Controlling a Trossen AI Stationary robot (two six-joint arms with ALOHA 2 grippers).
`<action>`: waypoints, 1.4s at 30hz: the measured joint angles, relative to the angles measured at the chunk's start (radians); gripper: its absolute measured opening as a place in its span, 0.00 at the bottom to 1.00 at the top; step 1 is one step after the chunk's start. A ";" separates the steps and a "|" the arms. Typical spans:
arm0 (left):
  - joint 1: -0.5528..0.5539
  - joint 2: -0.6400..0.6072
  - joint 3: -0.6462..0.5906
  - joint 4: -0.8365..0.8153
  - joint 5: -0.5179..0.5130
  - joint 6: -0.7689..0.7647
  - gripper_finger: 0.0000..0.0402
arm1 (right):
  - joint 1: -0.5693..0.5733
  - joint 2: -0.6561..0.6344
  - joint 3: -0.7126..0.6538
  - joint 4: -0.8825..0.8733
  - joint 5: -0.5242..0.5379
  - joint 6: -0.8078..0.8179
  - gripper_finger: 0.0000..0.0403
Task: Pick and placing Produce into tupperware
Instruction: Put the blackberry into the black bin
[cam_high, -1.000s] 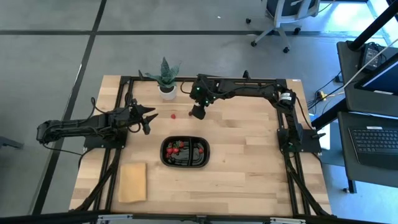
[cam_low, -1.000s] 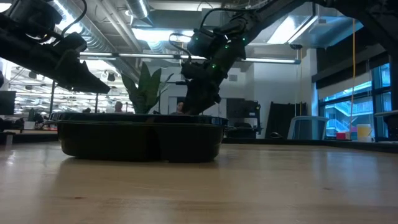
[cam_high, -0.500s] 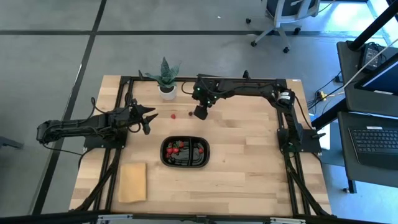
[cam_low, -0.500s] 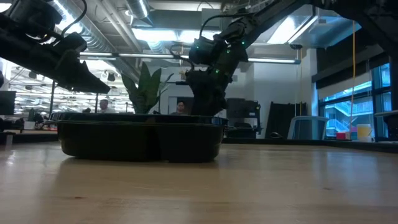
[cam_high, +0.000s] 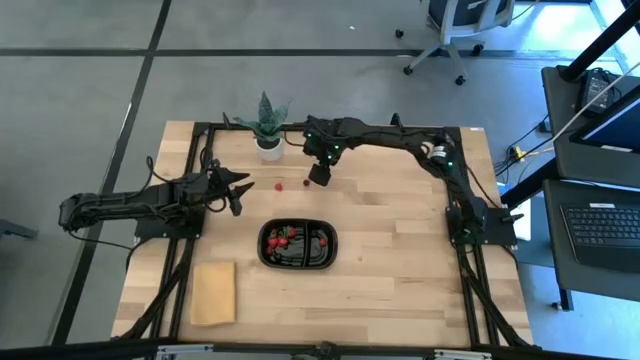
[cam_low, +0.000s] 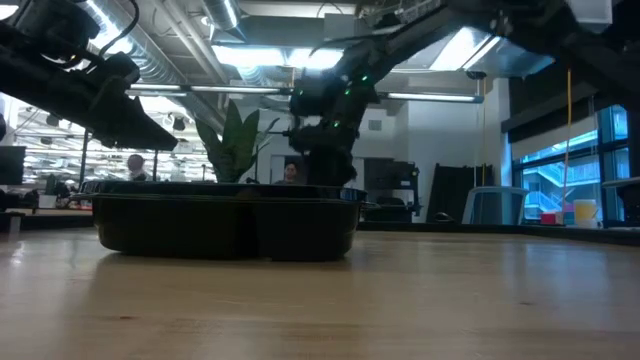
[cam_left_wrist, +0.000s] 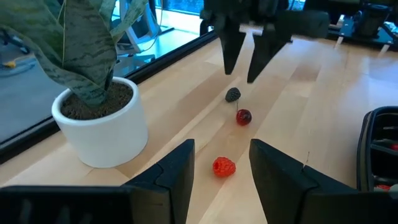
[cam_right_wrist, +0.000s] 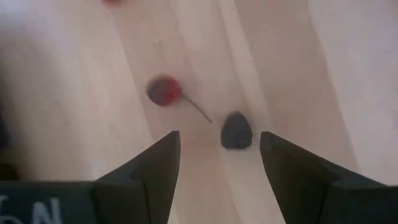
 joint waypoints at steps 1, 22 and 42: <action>0.000 0.000 0.000 0.000 0.000 -0.010 0.37 | 0.000 0.026 0.030 -0.029 0.001 -0.002 0.56; 0.000 0.000 0.000 -0.003 0.000 -0.064 0.37 | 0.011 0.150 0.153 -0.097 0.114 -0.095 0.56; 0.000 0.000 0.000 -0.003 0.000 -0.064 0.37 | 0.024 0.150 0.152 -0.113 0.122 -0.107 0.56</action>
